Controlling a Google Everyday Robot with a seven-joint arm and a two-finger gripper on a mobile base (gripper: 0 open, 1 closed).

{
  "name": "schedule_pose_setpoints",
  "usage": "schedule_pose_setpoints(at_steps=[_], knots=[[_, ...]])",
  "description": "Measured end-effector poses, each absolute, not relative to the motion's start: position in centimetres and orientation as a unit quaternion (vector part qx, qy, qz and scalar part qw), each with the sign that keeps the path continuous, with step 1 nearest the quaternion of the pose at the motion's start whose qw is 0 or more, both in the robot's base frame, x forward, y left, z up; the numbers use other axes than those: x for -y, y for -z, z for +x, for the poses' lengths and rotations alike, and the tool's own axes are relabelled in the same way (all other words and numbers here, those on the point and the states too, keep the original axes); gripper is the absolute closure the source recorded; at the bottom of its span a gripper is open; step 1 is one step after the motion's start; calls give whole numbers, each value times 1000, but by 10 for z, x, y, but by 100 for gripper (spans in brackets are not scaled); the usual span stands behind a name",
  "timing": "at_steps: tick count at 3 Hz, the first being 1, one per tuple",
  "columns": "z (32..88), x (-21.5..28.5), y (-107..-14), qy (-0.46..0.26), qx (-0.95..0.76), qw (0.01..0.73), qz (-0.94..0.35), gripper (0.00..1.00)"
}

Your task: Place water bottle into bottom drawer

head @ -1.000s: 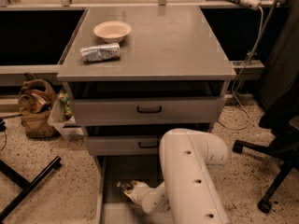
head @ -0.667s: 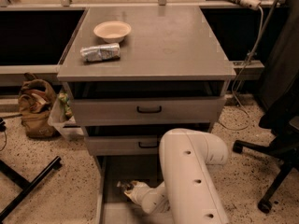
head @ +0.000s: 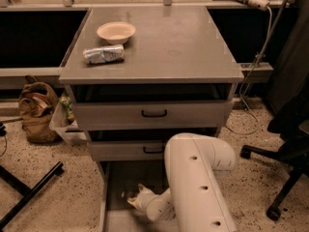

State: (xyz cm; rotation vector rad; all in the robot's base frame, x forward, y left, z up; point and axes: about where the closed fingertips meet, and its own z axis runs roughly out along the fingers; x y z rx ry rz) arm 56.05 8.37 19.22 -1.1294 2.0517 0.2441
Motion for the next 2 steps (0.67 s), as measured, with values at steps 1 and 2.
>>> schedule_pose_setpoints(at_steps=[1, 2], knots=[[561, -84, -192, -96, -805, 383, -443, 0], [561, -84, -192, -96, -805, 383, -443, 0]])
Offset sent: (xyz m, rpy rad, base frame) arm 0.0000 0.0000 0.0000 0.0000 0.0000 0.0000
